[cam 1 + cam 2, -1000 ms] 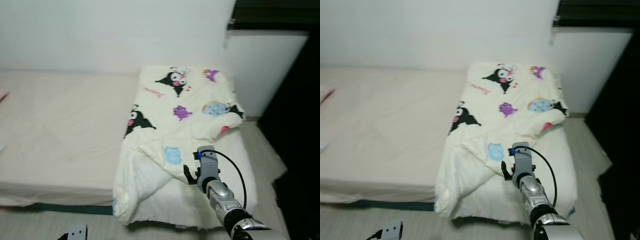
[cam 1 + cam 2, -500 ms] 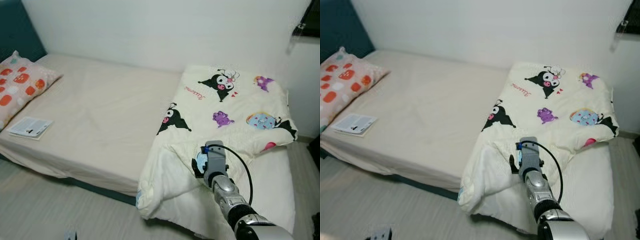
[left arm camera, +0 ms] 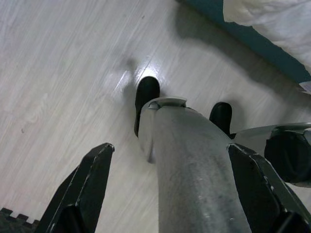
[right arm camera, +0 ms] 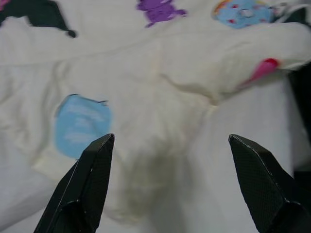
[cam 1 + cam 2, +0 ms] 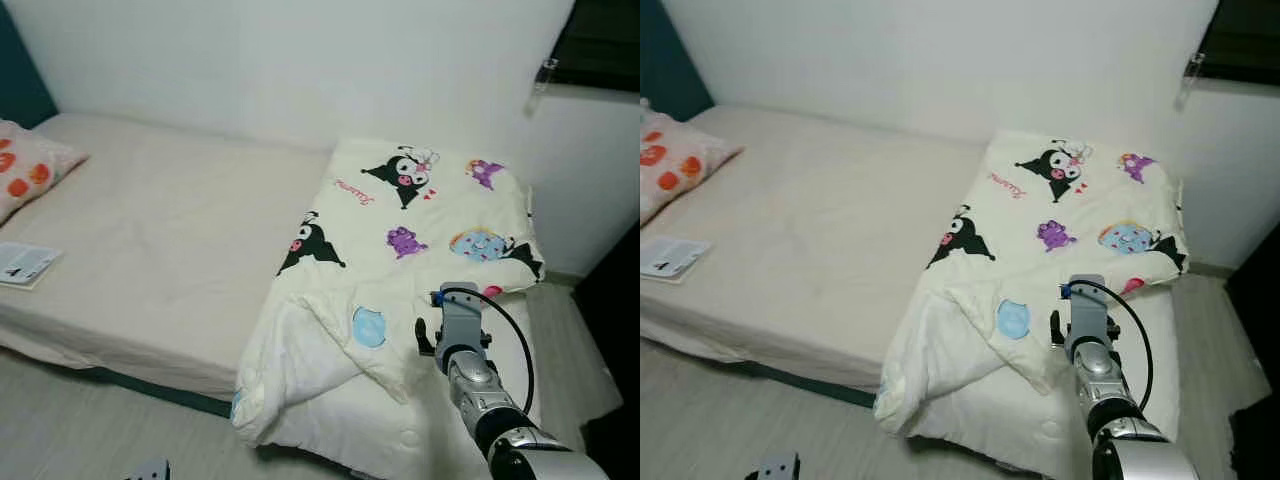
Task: Clean up the room
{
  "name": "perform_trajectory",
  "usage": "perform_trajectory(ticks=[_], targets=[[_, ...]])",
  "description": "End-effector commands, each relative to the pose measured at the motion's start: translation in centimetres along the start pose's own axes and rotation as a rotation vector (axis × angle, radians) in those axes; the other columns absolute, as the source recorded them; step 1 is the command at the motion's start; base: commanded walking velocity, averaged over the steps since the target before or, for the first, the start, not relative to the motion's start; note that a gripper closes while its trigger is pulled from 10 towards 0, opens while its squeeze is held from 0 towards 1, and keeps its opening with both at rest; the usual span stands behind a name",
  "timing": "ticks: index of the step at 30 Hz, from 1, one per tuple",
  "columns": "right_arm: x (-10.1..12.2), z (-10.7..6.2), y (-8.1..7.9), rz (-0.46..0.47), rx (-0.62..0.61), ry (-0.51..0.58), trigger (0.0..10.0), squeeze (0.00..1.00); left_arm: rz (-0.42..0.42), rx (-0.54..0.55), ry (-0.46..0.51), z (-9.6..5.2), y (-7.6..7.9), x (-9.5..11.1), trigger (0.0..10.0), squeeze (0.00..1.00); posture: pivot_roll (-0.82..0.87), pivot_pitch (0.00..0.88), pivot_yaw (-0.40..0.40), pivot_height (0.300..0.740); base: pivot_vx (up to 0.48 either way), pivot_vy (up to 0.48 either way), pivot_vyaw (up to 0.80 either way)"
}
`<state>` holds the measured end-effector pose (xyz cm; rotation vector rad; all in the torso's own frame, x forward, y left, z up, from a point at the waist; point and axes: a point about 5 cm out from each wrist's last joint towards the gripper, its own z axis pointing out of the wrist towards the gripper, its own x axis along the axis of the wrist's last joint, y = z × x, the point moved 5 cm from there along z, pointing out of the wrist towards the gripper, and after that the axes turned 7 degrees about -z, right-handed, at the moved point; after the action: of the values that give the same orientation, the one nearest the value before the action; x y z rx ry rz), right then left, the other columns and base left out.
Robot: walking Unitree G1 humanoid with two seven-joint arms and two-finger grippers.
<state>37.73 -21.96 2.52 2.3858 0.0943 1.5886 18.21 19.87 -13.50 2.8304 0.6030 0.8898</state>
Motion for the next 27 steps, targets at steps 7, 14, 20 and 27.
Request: perform_trajectory(ticks=[7, 14, 20, 27], targets=[[-0.1, -0.1, -1.1, 0.051, 0.053, -0.004, 10.0, 0.0, 0.014, 0.001, -0.066, -0.1, 1.5, -2.7, 10.0, 0.0, -0.12, 0.114, -0.025, 0.74, 0.0, 0.0, 0.0], [-10.2, -4.2, -6.3, -0.116, 0.248, -0.321, 10.0, 0.0, 0.122, 0.028, 0.052, 0.5, 0.4, 2.8, 10.0, 0.0, -0.11, 0.112, -0.05, 0.74, 0.0, 0.0, 0.0], [-13.5, -5.7, -4.7, -0.028, 0.187, -0.423, 10.0, 0.0, 0.157, 0.032, 0.094, 0.6, 0.6, 4.8, 10.0, 0.0, -0.11, 0.112, -0.041, 0.74, 0.0, 0.0, 0.0], [-9.8, -3.5, -2.9, 0.002, 0.119, -0.303, 10.0, 0.0, 0.179, 0.007, 0.102, 0.8, 1.8, 4.6, 10.0, 0.0, -0.12, 0.116, -0.038, 0.735, 0.0, 0.0, 0.0]])
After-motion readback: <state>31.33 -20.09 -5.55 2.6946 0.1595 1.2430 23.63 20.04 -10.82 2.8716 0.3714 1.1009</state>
